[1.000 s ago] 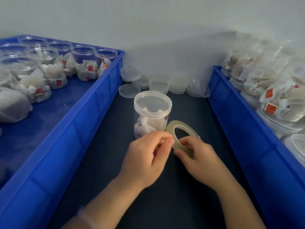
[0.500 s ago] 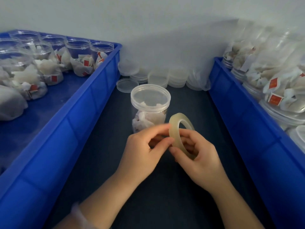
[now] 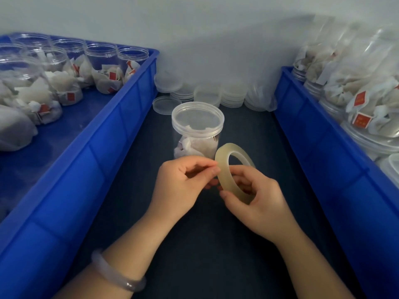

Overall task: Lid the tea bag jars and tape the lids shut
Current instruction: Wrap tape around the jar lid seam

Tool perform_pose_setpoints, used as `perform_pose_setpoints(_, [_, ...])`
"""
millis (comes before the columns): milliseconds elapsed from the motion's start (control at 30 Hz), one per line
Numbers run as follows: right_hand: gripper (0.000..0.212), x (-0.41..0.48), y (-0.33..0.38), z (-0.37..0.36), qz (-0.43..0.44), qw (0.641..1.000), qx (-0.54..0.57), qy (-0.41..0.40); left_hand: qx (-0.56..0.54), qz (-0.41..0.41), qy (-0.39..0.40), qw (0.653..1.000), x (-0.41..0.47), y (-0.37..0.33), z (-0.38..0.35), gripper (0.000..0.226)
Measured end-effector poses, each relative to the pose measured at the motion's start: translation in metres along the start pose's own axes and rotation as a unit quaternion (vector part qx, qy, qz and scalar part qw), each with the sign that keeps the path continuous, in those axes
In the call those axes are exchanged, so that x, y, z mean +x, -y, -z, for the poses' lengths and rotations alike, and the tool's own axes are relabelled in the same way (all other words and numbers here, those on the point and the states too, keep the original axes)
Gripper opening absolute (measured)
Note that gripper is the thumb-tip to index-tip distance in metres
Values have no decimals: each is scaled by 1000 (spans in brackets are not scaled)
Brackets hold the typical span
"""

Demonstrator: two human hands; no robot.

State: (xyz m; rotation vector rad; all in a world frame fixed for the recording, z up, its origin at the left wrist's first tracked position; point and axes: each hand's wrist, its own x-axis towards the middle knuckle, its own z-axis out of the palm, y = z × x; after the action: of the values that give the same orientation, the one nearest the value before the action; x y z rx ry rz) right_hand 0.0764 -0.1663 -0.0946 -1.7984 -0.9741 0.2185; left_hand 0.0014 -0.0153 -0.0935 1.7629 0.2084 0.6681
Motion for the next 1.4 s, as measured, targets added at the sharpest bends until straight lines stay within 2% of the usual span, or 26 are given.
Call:
perform_pose_setpoints(67, [37, 0, 0, 1, 0, 1000, -6, 5, -8, 9, 9, 1000, 1, 1, 0, 9])
perform_pose_setpoints(167, [38, -1, 0, 3, 10, 1000, -16, 12, 39, -5, 12, 999, -1, 2, -1, 7])
perform_pose_setpoints(333, [40, -1, 2, 4, 16, 999, -40, 30, 138, 8, 89, 986, -4, 2, -2, 13])
perform_pose_setpoints(400, [39, 0, 2, 3, 18, 999, -32, 22, 112, 23, 114, 987, -3, -1, -1, 16])
perform_pose_setpoints(500, [34, 1, 4, -1, 8, 1000, -23, -2, 16, 60, 135, 989, -5, -5, 2, 18])
perform_pose_setpoints(600, [33, 1, 2, -1, 0, 999, -30, -25, -48, 63, 108, 991, -4, -7, 3, 7])
perform_pose_setpoints(700, [33, 0, 1, 3, -4, 998, -31, -47, -43, 41, 70, 996, -2, -6, 3, 41])
perform_pose_setpoints(767, [35, 0, 2, 4, 2, 999, -32, -34, 3, 8, 48, 999, -2, -5, 1, 47])
perform_pose_setpoints(967, [34, 1, 3, 1, 16, 998, -56, -15, 58, -53, 5, 997, -2, 0, 2, 20])
perform_pose_setpoints(1067, [48, 1, 2, -4, 21, 996, -48, -74, 161, -124, -19, 979, -3, 0, -1, 10])
perform_pose_setpoints(1133, [56, 3, 1, -6, 36, 991, -67, -107, 131, -111, -15, 985, -3, -3, -3, 7])
perform_pose_setpoints(1267, [40, 11, 3, -3, 7, 988, -88, -129, 18, -83, 29, 996, -7, -12, -4, 13])
perform_pose_setpoints(1333, [18, 12, 6, 1, 5, 991, -64, -115, -7, -61, 3, 998, -6, -14, -5, 13])
perform_pose_setpoints(1400, [11, 13, 10, 5, 10, 994, -46, -95, -23, -27, -33, 999, -5, -13, -7, 13])
